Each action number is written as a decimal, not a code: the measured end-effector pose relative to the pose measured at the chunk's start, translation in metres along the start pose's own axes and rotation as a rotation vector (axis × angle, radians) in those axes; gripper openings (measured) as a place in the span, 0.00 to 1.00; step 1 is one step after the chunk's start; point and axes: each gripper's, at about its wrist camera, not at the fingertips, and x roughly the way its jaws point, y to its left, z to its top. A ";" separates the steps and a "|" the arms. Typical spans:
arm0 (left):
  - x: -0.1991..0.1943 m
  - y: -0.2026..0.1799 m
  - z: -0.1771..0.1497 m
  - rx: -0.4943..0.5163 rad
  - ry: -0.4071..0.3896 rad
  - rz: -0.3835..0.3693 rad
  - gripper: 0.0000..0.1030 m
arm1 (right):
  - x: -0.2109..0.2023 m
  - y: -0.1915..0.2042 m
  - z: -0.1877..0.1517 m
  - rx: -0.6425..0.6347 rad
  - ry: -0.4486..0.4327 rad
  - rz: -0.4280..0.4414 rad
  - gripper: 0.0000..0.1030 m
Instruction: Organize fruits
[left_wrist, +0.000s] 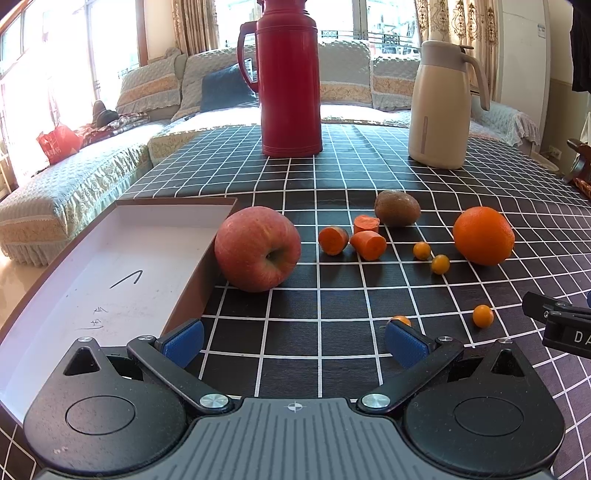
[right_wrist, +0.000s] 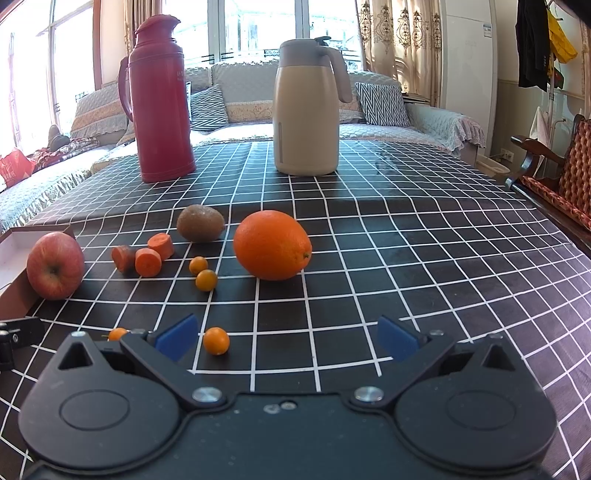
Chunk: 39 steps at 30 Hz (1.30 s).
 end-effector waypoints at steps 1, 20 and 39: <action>0.000 0.000 0.000 -0.001 0.001 0.000 1.00 | -0.001 -0.001 0.000 0.001 0.000 0.000 1.00; -0.001 0.001 0.000 -0.002 -0.001 -0.002 1.00 | 0.000 0.002 -0.001 0.001 0.000 0.002 1.00; 0.000 0.000 0.000 -0.003 -0.002 -0.003 1.00 | 0.001 0.003 -0.001 0.000 -0.001 0.002 1.00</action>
